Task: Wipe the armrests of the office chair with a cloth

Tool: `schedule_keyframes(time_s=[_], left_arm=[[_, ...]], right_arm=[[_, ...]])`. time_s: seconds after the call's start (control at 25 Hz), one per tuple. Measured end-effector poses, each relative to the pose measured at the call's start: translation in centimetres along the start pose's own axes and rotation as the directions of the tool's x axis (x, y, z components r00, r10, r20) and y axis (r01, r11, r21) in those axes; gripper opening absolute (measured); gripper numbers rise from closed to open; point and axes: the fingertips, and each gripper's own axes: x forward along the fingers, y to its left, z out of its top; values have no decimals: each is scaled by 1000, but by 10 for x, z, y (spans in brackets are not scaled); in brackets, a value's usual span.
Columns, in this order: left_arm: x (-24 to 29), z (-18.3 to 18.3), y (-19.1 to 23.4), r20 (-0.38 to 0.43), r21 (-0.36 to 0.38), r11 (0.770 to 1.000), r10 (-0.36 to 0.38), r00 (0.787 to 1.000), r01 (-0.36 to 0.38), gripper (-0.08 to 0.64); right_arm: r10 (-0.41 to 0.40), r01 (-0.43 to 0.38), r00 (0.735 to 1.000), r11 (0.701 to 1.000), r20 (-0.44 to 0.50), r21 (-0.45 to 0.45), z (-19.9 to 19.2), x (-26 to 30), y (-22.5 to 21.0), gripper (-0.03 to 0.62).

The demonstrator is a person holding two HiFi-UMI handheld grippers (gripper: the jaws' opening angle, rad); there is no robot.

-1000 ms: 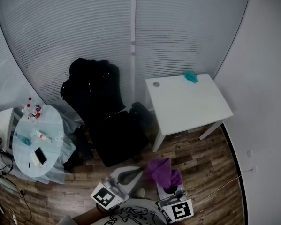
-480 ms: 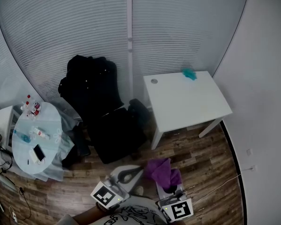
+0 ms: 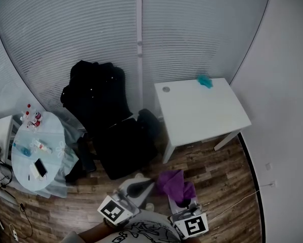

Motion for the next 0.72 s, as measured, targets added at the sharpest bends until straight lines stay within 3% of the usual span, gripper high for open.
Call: schedule_keyframes(time_s=[0.72], left_arm=[[58, 11, 150, 3, -27, 1000, 11, 1000, -11, 0]], right_arm=[[17, -17, 999, 1000, -38, -6, 10, 152, -60, 31]])
